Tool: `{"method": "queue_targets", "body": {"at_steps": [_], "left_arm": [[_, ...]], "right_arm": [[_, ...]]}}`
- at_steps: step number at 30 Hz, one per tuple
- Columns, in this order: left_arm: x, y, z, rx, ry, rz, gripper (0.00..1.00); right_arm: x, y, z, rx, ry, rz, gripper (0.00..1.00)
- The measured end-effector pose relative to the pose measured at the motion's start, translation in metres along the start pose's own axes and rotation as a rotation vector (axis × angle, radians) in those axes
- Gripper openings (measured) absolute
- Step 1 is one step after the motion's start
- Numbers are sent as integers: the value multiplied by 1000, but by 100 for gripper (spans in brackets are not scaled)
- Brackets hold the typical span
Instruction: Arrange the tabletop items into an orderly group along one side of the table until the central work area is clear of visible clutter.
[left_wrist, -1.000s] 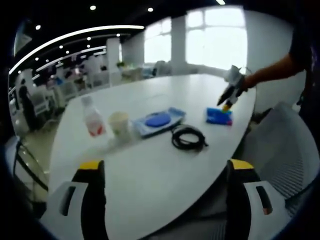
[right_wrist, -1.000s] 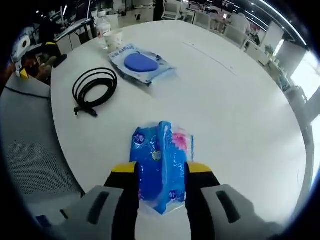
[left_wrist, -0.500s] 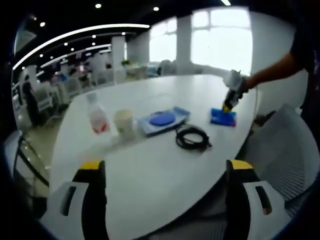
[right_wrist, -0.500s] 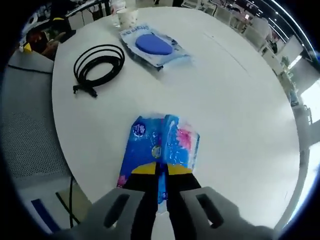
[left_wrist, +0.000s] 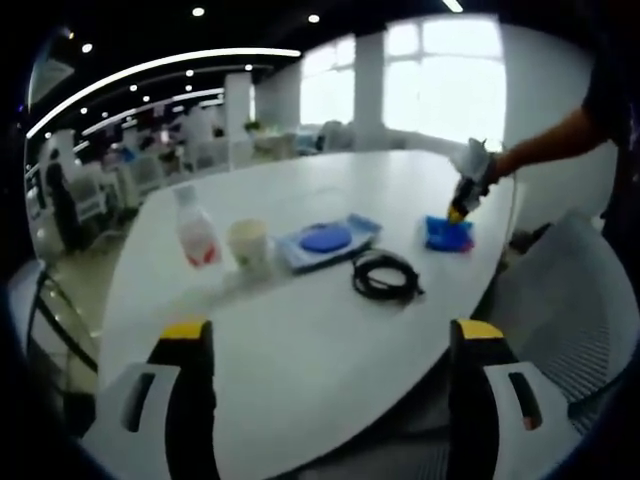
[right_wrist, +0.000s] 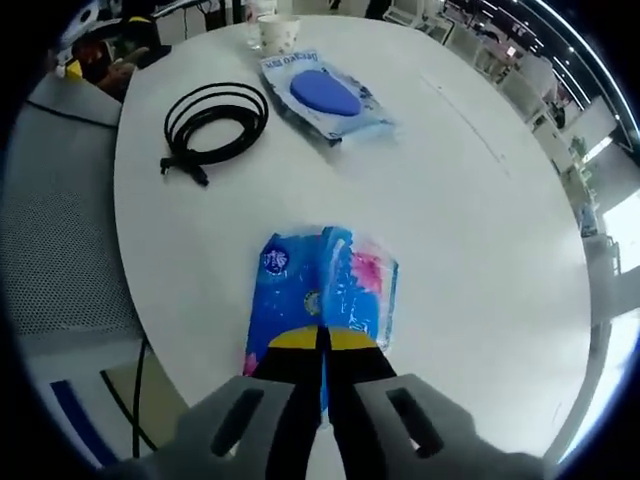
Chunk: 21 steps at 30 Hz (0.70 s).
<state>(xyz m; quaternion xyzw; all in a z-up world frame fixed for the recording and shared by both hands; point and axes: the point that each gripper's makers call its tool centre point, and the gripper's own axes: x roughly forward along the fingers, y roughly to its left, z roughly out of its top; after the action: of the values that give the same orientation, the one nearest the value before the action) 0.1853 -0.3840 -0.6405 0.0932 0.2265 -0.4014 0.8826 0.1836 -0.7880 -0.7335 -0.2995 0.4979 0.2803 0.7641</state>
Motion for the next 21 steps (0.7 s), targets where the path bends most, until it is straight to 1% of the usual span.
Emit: {"method": "queue_targets", "body": {"at_steps": [6,13,15,21], "left_arm": [[0,-1,-1,-7,3,-5,95],[0,-1,-2,-15,5,-8,95],[0,0,0,-17,-2,-6,95],[0,0,0,-23,-4,-5,95]], "right_arm": [[-12,0,9,-42,-19,-3,0],[-28,-3,23,-104,-41,-16,0],[-34,-5,29,-137,-46,-26,0],[-49,-17,44,-191,-76,-57,0]]}}
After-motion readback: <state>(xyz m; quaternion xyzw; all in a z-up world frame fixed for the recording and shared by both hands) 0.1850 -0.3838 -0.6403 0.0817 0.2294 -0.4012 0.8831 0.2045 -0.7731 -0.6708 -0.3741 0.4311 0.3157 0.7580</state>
